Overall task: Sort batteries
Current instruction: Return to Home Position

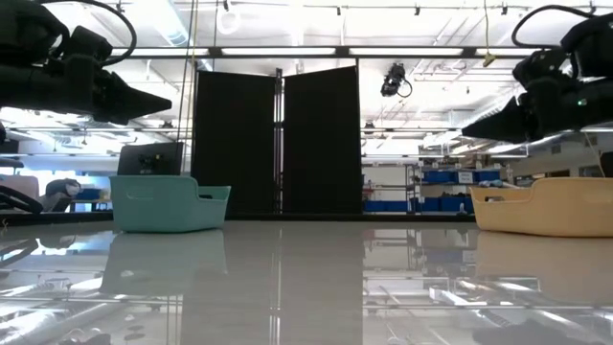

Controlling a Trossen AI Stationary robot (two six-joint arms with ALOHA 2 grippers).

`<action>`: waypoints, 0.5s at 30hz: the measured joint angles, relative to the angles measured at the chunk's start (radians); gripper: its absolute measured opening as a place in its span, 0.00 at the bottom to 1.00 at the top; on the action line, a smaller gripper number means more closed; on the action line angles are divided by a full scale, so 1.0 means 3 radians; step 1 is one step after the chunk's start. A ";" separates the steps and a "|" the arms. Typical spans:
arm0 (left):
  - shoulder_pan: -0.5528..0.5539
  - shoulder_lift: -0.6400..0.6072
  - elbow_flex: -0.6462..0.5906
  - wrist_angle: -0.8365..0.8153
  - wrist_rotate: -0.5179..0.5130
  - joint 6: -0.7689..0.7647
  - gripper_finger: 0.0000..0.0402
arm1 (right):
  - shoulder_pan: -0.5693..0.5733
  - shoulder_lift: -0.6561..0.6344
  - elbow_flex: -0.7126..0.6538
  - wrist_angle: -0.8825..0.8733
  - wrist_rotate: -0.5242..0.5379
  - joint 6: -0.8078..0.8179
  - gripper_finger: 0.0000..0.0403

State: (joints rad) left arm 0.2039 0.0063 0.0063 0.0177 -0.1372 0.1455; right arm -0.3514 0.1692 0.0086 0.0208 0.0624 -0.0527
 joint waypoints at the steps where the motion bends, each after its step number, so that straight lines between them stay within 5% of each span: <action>1: 0.0000 0.0000 0.0000 0.0000 -0.0001 0.0000 0.06 | -0.0004 0.0012 0.0000 0.0000 0.0000 0.0002 0.06; 15: 0.0000 0.0000 0.0000 0.0363 0.0004 -0.0003 0.06 | -0.0007 0.0018 -0.0001 0.0001 -0.0004 -0.0036 0.06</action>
State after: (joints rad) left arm 0.2039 0.0063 0.0063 0.1267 -0.1360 0.1448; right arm -0.3534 0.1745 0.0082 0.0212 0.0613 -0.0635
